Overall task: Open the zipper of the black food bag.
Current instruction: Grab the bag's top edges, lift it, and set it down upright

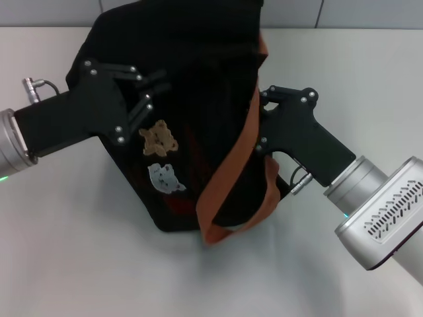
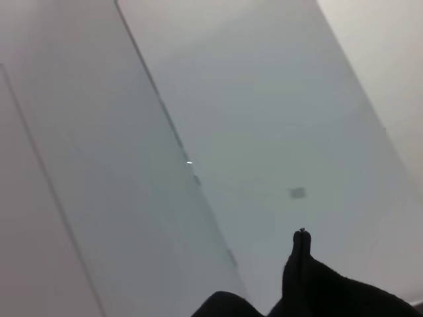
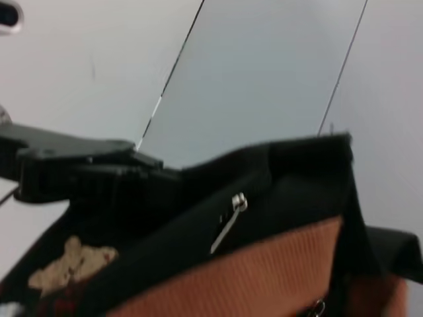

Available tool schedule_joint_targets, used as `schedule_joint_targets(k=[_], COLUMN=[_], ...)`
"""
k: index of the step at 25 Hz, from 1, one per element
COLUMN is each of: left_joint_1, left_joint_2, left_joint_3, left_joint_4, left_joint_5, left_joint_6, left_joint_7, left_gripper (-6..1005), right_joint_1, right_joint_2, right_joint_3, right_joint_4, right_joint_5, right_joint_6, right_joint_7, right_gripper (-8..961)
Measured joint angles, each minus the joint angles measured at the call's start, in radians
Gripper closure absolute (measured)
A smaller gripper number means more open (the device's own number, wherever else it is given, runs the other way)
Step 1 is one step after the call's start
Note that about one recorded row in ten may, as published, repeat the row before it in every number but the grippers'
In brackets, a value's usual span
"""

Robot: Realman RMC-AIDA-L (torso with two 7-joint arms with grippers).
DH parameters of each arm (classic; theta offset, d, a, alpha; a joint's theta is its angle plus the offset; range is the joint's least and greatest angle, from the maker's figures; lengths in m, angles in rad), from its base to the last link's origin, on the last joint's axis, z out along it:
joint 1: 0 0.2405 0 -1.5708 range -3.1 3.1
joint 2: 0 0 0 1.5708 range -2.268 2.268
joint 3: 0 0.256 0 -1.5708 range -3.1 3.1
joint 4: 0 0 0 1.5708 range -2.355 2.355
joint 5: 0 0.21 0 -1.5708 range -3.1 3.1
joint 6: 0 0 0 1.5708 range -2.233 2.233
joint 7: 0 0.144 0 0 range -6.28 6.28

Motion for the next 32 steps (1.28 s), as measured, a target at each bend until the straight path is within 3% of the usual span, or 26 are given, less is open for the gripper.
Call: schedule_joint_targets(k=[12, 20, 32], left_joint_1=[0.027, 0.042, 0.055], left_joint_2=[0.003, 0.007, 0.009], left_joint_3=[-0.164, -0.203, -0.226], left_joint_4=[-0.052, -0.052, -0.052], left_joint_5=[-0.004, -0.004, -0.005], left_joint_6=[-0.003, -0.004, -0.008], left_joint_7=[0.006, 0.007, 0.011], left_gripper=[931, 930, 930], right_joint_1=[-0.047, -0.083, -0.118], right_joint_2=[0.0, 0.0, -0.005], right_joint_3=[0.011, 0.046, 0.208], right_joint_4=[-0.114, -0.143, -0.193], right_joint_5=[0.006, 0.033, 0.038], right_joint_6=[0.006, 0.006, -0.004], right_joint_7=[0.109, 0.119, 0.209], right_gripper=[954, 954, 947])
